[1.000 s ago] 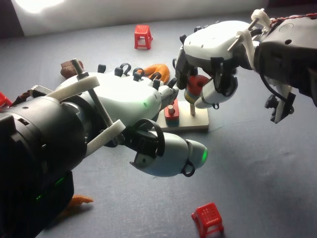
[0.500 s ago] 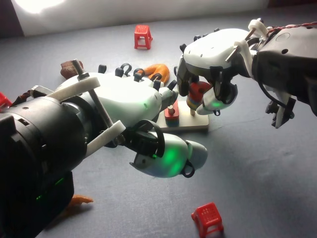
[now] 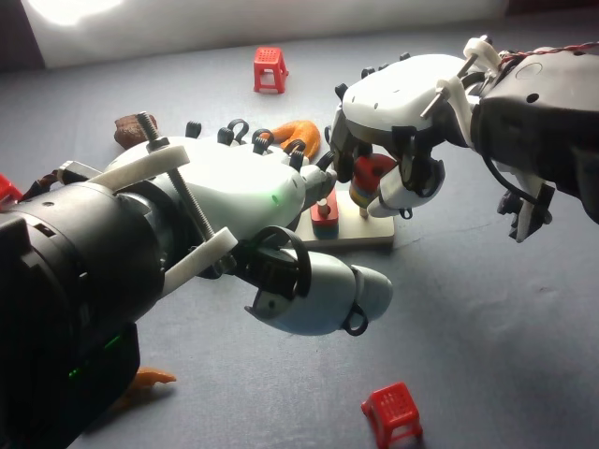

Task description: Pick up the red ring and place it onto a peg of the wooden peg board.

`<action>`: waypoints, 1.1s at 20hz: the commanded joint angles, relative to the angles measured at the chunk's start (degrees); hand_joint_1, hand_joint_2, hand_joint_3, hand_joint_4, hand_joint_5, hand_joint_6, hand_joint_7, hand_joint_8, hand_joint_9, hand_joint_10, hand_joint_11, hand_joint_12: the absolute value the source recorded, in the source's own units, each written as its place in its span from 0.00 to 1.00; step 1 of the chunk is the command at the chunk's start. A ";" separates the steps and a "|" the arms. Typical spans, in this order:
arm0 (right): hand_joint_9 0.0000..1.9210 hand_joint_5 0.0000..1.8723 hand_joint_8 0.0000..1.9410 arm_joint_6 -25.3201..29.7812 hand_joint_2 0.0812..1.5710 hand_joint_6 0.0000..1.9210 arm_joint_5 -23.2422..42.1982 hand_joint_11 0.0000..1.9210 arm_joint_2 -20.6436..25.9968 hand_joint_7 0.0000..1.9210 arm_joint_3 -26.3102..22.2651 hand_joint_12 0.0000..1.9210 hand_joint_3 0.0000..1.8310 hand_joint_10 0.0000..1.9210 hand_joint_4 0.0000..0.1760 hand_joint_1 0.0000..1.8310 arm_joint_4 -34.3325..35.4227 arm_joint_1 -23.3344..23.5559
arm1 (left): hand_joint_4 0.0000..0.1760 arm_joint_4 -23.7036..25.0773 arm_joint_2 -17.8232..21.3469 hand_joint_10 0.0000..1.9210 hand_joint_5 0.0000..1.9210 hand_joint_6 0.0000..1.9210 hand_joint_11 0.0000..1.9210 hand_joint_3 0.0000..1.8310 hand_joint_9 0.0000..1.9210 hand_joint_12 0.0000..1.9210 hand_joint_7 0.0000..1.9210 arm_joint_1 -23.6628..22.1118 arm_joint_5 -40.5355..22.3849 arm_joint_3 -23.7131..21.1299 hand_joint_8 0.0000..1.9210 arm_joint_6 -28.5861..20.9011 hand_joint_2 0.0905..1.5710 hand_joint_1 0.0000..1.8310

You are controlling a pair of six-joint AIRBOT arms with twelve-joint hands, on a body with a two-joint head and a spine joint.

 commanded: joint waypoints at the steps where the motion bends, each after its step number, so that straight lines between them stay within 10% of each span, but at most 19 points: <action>1: 0.54 0.53 0.60 -0.34 0.69 0.39 0.51 0.44 0.03 0.54 -0.24 1.00 0.00 0.80 0.00 0.69 -1.31 0.74 | 0.00 3.82 -0.02 0.00 0.01 0.00 0.00 0.00 0.00 0.00 0.00 -0.74 -1.18 0.17 0.00 0.21 0.73 0.00; 2: 0.58 0.53 0.63 -0.35 0.69 0.39 0.47 0.53 0.03 0.53 -0.30 1.00 0.00 0.88 0.00 0.69 -1.31 0.74 | 0.00 3.82 -0.02 0.00 0.02 0.00 0.00 0.00 0.00 0.00 0.01 -0.74 -1.21 0.17 0.00 0.24 0.73 0.00; 5: 0.54 0.54 0.52 -0.41 0.68 0.39 0.46 0.40 0.01 0.57 -0.42 0.92 0.00 0.68 0.00 0.71 -1.31 0.74 | 0.00 3.73 -0.02 0.00 0.02 0.00 0.00 0.00 0.00 0.00 0.01 -0.74 -1.28 0.20 0.00 0.42 0.73 0.00; 7: 0.61 0.51 0.62 -0.51 0.70 0.41 0.46 0.57 0.01 0.53 -0.52 0.99 0.00 0.87 0.00 0.69 -1.31 0.78 | 0.00 3.72 -0.02 0.00 0.01 0.00 0.00 0.00 0.00 0.00 0.00 -0.74 -1.28 0.23 0.00 0.45 0.73 0.00; 10: 0.54 0.53 0.56 -0.75 0.68 0.41 0.46 0.41 0.08 0.56 -0.69 0.95 0.00 0.72 0.00 0.69 -1.31 0.61 | 0.00 3.71 -0.02 0.00 0.03 0.01 0.00 0.00 0.01 0.00 0.02 -0.75 -1.28 0.22 0.01 0.46 0.73 0.00; 19: 0.56 0.53 0.60 -1.16 0.69 0.39 1.46 0.43 0.89 0.54 -1.59 1.00 0.00 0.81 0.00 0.69 -1.33 -1.14 | 0.00 3.59 -0.02 0.00 0.03 0.00 0.00 0.00 0.00 0.00 0.02 -0.75 -1.29 0.23 0.00 0.68 0.73 0.00; 22: 0.55 0.54 0.53 -1.15 0.67 0.40 1.59 0.40 1.10 0.57 -1.21 0.92 0.00 0.65 0.00 0.70 -1.34 -1.23 | 0.00 3.58 -0.02 0.00 0.03 0.00 0.00 0.00 0.01 0.00 0.02 -0.75 -1.29 0.23 0.00 0.68 0.72 0.00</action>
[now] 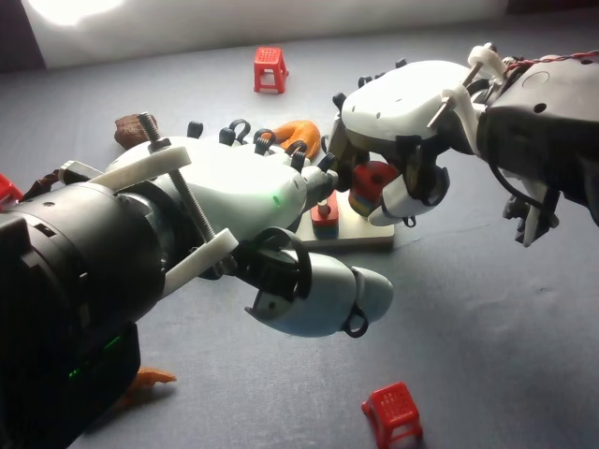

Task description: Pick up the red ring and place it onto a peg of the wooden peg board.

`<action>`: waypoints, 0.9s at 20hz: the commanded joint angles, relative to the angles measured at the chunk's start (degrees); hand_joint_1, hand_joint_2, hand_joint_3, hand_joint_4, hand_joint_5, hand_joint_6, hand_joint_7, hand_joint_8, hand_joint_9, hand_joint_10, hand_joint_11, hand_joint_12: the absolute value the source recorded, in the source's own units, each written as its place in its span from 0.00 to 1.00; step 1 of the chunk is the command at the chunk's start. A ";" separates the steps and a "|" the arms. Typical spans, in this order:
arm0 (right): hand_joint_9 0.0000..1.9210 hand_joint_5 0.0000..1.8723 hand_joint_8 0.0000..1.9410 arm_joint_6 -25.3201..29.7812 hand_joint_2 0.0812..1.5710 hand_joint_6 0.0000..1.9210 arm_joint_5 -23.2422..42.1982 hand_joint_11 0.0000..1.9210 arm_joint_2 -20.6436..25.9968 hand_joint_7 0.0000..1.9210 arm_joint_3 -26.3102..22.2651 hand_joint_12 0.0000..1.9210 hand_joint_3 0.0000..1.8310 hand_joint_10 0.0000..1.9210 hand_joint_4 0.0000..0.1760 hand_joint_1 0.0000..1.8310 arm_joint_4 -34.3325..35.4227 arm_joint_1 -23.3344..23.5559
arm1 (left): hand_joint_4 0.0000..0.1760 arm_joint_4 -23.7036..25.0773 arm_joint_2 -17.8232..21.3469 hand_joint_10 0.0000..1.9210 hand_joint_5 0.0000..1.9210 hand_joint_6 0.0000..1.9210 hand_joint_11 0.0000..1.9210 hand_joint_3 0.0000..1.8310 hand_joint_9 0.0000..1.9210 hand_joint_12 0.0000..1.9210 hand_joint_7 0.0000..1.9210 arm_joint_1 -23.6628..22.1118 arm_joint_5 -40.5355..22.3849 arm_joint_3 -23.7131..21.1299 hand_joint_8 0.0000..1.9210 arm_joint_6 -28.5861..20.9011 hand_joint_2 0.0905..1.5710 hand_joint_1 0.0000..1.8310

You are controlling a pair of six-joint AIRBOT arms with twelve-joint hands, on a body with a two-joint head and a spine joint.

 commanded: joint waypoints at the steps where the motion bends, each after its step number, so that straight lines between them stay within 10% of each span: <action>1: 0.55 0.54 0.53 -0.10 0.67 0.40 0.87 0.40 0.15 0.57 0.29 0.92 0.00 0.66 0.00 0.70 -0.73 -0.33 | 0.00 3.69 -0.02 0.00 0.02 0.00 0.00 0.00 0.00 0.00 0.02 -0.75 -1.07 0.21 0.00 0.22 0.72 0.00; 4: 0.53 0.56 0.49 -0.10 0.67 0.38 0.86 0.37 0.09 0.58 0.79 0.88 0.00 0.64 0.00 0.70 -0.73 0.06 | 0.00 3.65 -0.02 0.00 0.03 0.00 0.00 0.00 0.01 0.00 0.02 -0.75 -1.26 0.22 0.00 0.38 0.73 0.00; 6: 0.57 0.51 0.63 -0.10 0.70 0.42 0.82 0.49 -0.05 0.53 0.99 1.00 0.00 0.85 0.00 0.69 -0.73 0.18 | 0.00 3.62 -0.02 0.00 0.03 0.00 0.00 0.00 0.00 0.00 0.02 -0.75 -1.30 0.22 0.00 0.40 0.73 0.00; 18: 0.52 0.54 0.55 -0.18 0.68 0.40 0.62 0.38 -0.32 0.56 -0.71 0.96 0.00 0.71 0.00 0.69 -0.71 1.00 | 0.00 3.46 -0.02 0.00 0.02 0.00 0.00 0.00 0.00 0.00 0.02 -0.81 -1.56 0.26 0.00 0.40 0.73 0.00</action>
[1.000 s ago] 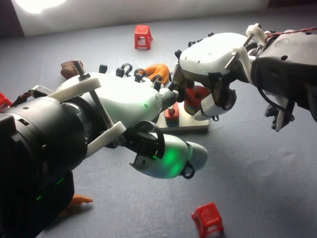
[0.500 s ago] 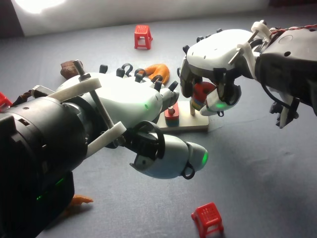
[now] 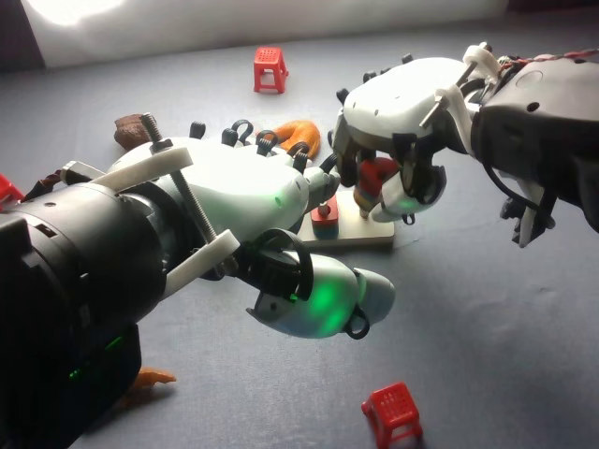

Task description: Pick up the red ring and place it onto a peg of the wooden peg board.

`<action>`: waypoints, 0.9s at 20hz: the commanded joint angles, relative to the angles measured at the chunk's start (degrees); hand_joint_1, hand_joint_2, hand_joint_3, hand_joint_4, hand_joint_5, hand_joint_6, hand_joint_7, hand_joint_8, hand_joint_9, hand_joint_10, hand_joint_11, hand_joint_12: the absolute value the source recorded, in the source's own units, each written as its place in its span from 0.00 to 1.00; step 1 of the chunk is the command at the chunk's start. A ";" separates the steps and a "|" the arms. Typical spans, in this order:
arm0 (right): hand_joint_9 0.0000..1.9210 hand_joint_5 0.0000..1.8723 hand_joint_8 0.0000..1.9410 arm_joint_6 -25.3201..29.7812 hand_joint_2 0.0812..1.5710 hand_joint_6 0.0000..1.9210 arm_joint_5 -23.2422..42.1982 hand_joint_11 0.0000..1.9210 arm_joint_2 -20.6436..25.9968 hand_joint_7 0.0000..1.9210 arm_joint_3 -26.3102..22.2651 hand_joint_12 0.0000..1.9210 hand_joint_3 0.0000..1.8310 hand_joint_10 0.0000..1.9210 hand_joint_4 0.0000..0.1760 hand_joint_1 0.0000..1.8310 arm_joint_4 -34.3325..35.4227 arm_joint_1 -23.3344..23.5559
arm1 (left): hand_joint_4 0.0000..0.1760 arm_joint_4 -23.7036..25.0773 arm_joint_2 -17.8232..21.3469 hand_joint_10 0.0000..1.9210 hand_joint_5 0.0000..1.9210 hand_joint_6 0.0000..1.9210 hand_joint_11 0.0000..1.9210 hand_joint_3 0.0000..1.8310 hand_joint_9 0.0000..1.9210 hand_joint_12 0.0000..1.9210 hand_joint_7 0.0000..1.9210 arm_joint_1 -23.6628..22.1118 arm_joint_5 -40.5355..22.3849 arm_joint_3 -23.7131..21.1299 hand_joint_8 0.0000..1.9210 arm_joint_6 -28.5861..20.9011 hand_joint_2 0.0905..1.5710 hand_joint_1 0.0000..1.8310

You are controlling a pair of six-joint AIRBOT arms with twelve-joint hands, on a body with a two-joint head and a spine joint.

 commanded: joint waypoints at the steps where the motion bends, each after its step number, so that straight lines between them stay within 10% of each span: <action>1: 0.53 0.56 0.55 -0.35 0.67 0.36 0.31 0.39 0.21 0.57 -0.52 0.91 0.00 0.67 0.00 0.70 -1.26 0.53 | 0.00 3.59 -0.04 0.00 0.03 0.00 0.01 0.00 0.01 0.00 0.02 -0.83 -1.13 0.26 0.00 0.24 0.73 0.00; 18: 0.52 0.55 0.45 -0.86 0.67 0.34 0.35 0.35 -2.42 0.57 2.62 0.90 0.00 0.66 0.00 0.76 -1.27 1.64 | 0.00 3.56 -0.04 0.00 0.03 0.01 0.01 0.00 0.01 0.00 0.02 -0.81 -1.12 0.27 0.00 0.71 0.72 0.00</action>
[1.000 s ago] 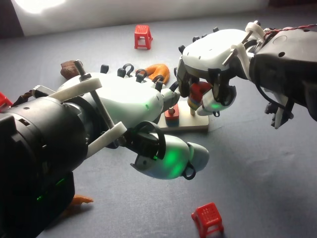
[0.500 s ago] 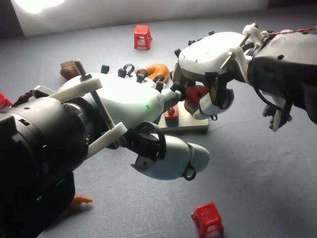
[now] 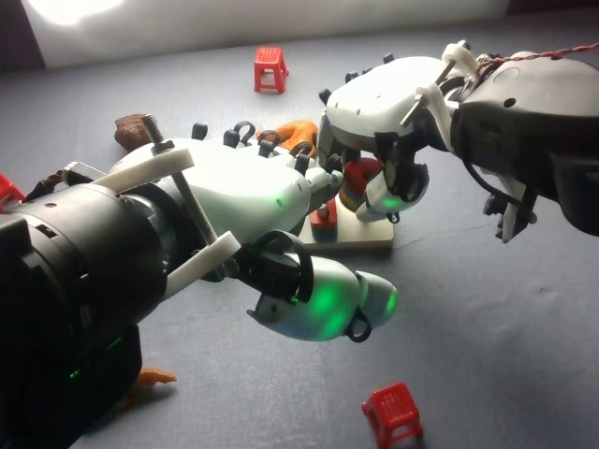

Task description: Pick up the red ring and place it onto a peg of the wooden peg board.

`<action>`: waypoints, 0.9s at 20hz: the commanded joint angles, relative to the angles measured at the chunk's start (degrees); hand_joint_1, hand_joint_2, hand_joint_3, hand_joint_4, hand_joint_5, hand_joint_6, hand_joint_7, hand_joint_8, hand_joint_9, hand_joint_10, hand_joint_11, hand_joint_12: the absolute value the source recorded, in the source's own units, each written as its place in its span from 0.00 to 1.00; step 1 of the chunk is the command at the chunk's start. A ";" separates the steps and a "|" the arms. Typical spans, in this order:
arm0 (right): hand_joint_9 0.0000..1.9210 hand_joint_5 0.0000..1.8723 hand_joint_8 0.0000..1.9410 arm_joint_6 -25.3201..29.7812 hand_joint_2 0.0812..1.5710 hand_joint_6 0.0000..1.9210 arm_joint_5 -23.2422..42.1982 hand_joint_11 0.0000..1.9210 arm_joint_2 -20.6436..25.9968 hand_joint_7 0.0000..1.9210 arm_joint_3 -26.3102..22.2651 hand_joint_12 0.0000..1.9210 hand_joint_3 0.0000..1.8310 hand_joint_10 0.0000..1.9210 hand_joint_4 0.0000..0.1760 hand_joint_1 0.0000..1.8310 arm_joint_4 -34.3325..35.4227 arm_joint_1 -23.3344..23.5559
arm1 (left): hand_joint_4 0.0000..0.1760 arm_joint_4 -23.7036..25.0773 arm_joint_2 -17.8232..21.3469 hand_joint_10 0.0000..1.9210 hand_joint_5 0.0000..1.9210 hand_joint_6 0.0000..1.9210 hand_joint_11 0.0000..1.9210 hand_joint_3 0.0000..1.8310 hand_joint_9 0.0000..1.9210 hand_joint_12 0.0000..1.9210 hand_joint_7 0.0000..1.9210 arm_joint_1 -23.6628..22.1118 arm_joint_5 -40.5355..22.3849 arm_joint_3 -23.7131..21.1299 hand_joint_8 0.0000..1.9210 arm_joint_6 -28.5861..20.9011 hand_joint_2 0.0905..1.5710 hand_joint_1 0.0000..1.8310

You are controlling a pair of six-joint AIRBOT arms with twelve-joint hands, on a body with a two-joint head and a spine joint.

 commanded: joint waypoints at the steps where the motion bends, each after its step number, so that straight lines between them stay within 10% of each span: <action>1: 0.52 0.56 0.44 0.01 0.66 0.33 0.81 0.35 0.12 0.58 0.05 0.89 0.00 0.65 0.00 0.76 -1.70 0.85 | 0.00 3.75 -0.02 0.00 0.03 0.01 0.00 0.00 0.00 0.00 0.01 -0.81 -0.95 0.27 0.00 0.30 0.73 0.00; 5: 0.58 0.52 0.55 -0.40 0.68 0.44 0.83 0.46 0.22 0.55 0.05 0.99 0.00 0.79 0.00 0.69 -1.71 -0.17 | 0.00 3.76 -0.02 0.00 0.02 0.00 0.00 0.00 0.00 0.00 0.01 -0.81 -0.95 0.27 0.00 0.40 0.72 0.00; 9: 0.50 0.53 0.54 -3.12 0.68 0.42 0.83 0.31 0.22 0.56 0.10 0.92 0.00 0.62 0.00 0.69 -1.72 -0.78 | 0.00 3.76 -0.02 0.00 0.02 0.00 0.00 0.00 0.00 0.00 0.01 -0.77 -0.95 0.29 0.00 0.48 0.73 0.00; 12: 0.47 0.49 0.56 -3.89 0.70 0.47 0.83 0.35 0.21 0.54 0.14 0.96 0.00 0.72 0.00 0.69 -1.75 -0.73 | 0.00 3.76 -0.02 0.00 0.03 0.00 0.00 0.00 0.00 0.00 0.02 -0.76 -0.95 0.28 0.00 0.48 0.73 0.00; 14: 0.35 0.33 0.20 -4.08 0.64 0.23 0.85 0.20 0.20 0.39 0.13 0.79 0.00 0.40 0.00 0.58 -3.04 -0.76 | 0.00 3.76 -0.02 0.00 0.03 0.00 0.01 0.00 0.01 0.00 0.02 -0.75 -0.95 0.29 0.00 0.51 0.72 0.00; 18: 0.26 0.26 0.12 -4.07 0.63 0.19 1.15 0.07 0.23 0.33 0.16 0.81 0.00 0.38 0.00 0.53 -4.46 -0.71 | 0.00 3.76 -0.02 0.00 0.03 0.00 0.01 0.00 0.01 0.00 0.02 -0.75 -0.95 0.26 0.00 0.51 0.73 0.00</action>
